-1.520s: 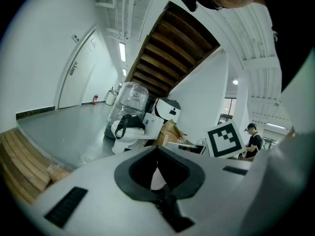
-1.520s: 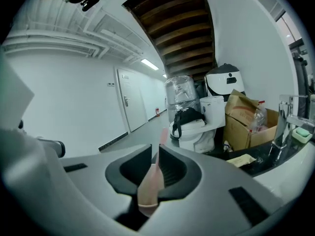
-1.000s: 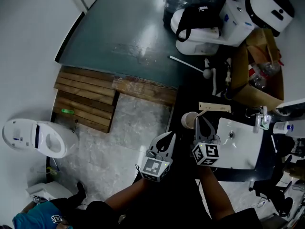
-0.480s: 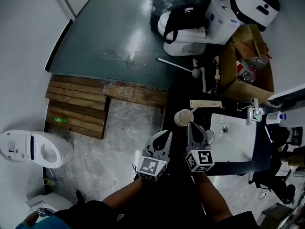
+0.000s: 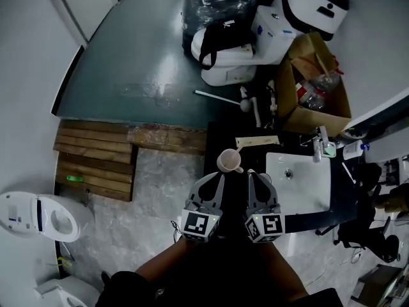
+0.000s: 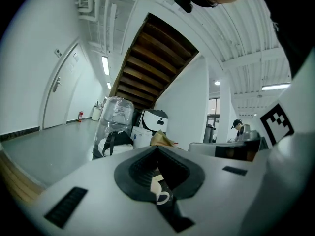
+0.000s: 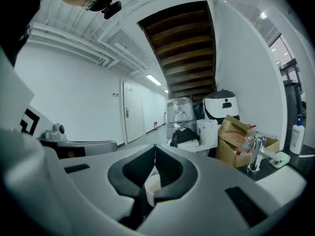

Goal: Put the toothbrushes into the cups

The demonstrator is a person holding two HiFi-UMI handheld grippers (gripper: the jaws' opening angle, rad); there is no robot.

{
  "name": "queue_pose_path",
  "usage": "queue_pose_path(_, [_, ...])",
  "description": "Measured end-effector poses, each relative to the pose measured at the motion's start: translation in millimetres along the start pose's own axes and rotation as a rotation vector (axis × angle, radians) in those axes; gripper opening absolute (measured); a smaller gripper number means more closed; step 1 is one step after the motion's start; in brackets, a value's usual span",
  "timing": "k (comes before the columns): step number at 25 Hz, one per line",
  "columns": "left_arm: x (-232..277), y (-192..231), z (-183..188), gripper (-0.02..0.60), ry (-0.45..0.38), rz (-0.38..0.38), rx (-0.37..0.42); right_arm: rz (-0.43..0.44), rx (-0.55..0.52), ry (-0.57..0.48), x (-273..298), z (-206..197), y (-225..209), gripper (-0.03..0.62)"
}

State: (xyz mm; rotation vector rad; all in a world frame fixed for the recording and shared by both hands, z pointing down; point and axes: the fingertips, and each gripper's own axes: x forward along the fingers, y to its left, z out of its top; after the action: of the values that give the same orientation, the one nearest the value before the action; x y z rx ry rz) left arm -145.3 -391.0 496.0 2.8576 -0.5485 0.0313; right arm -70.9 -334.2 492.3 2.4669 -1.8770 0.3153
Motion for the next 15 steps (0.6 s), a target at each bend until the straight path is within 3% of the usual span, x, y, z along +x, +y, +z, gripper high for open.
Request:
queue_pose_path(7, [5.1, -63.1, 6.4, 0.013, 0.021, -0.035, 0.050, 0.005, -0.019, -0.034, -30.9, 18.0, -20.3, 0.018])
queue_pose_path(11, [12.2, -94.8, 10.1, 0.014, -0.007, -0.064, 0.007, 0.012, -0.023, -0.031, -53.2, 17.4, -36.1, 0.018])
queue_pose_path(15, [21.4, -130.5, 10.0, 0.014, -0.010, -0.072, 0.034, -0.004, -0.038, -0.052, -79.8, 24.1, -62.0, 0.018])
